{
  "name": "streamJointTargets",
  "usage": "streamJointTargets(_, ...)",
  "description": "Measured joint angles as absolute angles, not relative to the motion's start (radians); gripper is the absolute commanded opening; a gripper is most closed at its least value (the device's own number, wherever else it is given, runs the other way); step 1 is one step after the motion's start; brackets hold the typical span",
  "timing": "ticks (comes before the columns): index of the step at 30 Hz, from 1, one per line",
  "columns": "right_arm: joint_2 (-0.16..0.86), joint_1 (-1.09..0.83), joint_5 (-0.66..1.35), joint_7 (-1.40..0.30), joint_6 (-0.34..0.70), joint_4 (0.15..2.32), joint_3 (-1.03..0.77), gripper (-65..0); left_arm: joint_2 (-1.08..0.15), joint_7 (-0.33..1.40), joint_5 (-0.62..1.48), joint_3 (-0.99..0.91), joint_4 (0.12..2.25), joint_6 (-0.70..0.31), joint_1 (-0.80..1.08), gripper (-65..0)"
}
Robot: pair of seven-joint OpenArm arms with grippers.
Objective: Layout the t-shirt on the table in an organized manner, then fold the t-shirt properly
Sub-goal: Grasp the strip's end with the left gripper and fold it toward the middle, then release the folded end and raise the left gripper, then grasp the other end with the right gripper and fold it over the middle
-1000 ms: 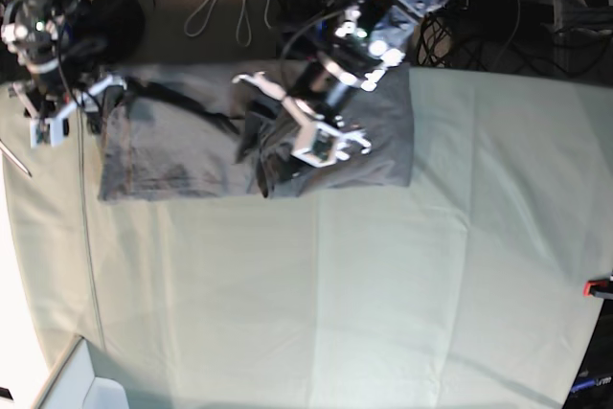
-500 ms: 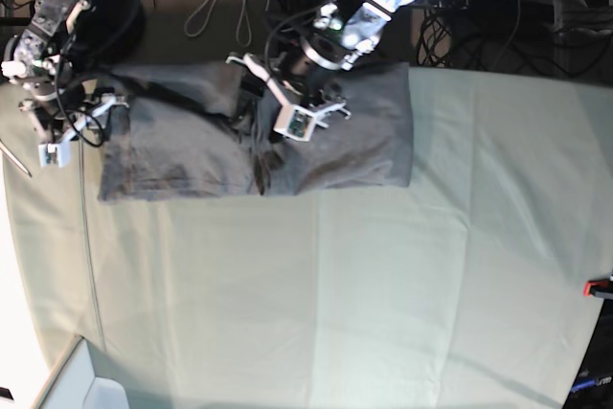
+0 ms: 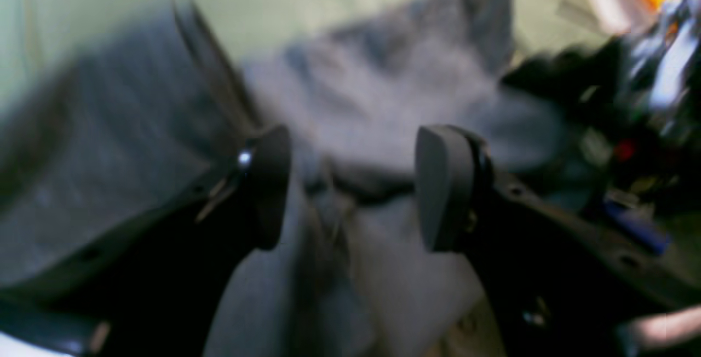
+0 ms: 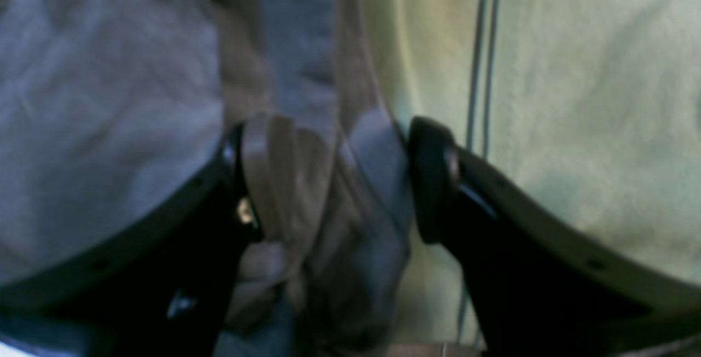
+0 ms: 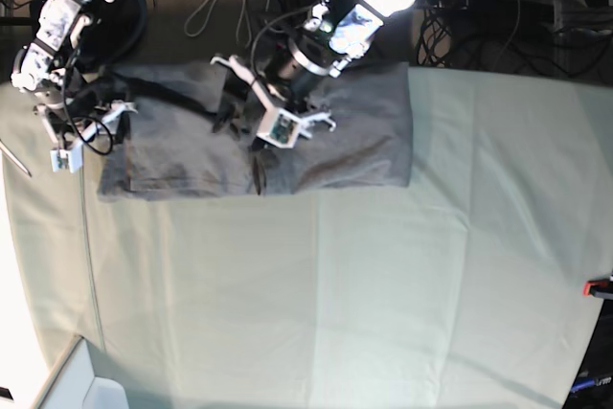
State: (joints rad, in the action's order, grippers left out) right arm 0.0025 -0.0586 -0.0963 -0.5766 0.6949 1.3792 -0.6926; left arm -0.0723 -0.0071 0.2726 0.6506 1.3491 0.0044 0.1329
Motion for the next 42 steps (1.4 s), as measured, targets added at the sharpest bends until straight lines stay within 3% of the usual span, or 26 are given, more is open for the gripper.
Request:
streamJointTargets(6,-0.001,-0.058,-0.096,-0.577,0.694,1.378,-0.693,-31.8,-0.113,-0.001,0.273,0.639,1.433,0.011,0.138,-29.6)
streamJointTargets(12,-0.011,-0.052,-0.085,-0.545,0.692,1.332,-0.694,-32.5,-0.138,-0.006,0.273,0.503,1.490,0.004,0.159,-29.6)
streamJointTargets(16,0.006,-0.045,-0.080,-0.522,0.691,1.295,-0.648,-43.3,-0.149,-0.003,0.273,0.350,1.521,0.004,0.238,-29.6)
streamJointTargets(21,0.005,-0.048,-0.076,-0.519,0.691,1.293,-0.598,-65.0,-0.140,-0.005,0.273,0.164,1.589,-0.003,0.296,-29.6)
streamJointTargets(27,-0.011,-0.064,-0.094,-0.584,0.694,1.366,-0.577,-65.0,-0.134,-0.003,0.273,-0.030,1.635,0.000,0.355,-29.6)
streamJointTargets(32,-0.059,-0.104,-0.100,-0.599,0.694,1.565,-0.576,-65.0,-0.129,-0.005,0.273,-0.131,1.645,-0.003,0.358,-29.6)
streamJointTargets(42,-0.149,-0.132,-0.101,-0.668,0.695,1.768,-0.537,-65.0,-0.127,-0.001,0.273,-0.227,1.637,-0.003,0.368,-29.6)
